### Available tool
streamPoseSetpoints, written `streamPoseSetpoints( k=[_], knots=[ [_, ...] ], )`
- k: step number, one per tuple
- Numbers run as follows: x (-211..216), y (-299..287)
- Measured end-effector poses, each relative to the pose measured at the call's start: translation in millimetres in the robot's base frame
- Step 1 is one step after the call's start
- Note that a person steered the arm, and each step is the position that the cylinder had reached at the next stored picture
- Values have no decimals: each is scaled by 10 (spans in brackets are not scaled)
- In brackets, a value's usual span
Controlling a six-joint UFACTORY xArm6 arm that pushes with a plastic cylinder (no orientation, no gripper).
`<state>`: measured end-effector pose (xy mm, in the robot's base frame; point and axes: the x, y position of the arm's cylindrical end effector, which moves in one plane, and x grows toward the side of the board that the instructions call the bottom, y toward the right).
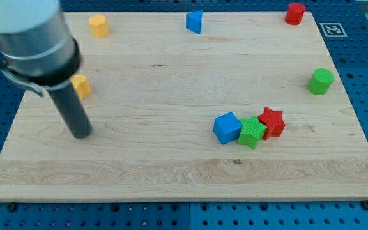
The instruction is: Push the heart to the right side
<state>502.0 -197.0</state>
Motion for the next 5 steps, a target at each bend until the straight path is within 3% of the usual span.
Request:
streamPoseSetpoints(
  k=[1, 5],
  knots=[
    [-226, -388],
    [-441, -426]
  ],
)
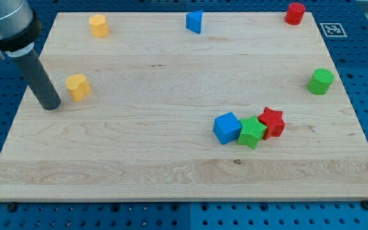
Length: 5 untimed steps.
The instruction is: Push the heart to the right side
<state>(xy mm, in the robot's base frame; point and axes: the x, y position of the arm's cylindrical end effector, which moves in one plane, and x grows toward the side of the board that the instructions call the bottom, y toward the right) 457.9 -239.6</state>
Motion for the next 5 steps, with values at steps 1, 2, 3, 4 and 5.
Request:
streamPoseSetpoints(
  k=[1, 2, 3, 4, 5],
  knots=[
    [-28, 115],
    [-28, 190],
    [-28, 360],
    [-133, 250],
    [-421, 47]
  ],
)
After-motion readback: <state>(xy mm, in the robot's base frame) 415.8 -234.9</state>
